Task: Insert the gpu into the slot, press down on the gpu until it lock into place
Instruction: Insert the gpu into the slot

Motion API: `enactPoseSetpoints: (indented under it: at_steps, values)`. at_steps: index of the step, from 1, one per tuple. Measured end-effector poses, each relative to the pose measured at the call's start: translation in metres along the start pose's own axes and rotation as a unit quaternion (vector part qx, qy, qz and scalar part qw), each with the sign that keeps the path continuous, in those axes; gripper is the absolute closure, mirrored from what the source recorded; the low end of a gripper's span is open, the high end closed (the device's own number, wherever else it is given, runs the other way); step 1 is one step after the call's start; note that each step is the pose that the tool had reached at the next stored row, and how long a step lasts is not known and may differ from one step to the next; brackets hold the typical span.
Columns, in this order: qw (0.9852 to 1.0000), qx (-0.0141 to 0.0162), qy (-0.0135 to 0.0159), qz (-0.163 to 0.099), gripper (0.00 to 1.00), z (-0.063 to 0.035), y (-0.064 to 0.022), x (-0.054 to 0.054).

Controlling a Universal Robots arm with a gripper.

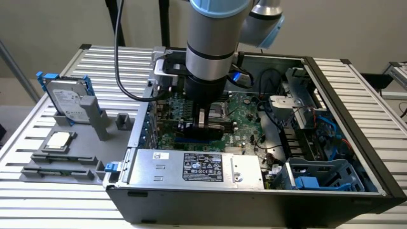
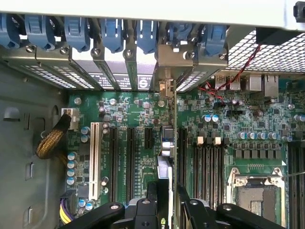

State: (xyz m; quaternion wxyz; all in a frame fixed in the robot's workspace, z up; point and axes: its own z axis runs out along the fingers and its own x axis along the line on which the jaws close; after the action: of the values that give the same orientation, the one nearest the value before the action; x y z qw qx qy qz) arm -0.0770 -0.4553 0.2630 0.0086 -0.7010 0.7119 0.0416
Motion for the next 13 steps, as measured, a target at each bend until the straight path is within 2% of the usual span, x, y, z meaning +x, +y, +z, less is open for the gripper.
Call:
enactPoseSetpoints:
  at_steps: [4, 13]
  values:
    - [1.0000, -0.0008, 0.0014, -0.001, 0.74, 0.0011, 0.0000, 0.0001]
    - [1.0000, -0.0036, 0.0021, -0.003, 0.74, 0.0041, -0.0002, 0.0003]
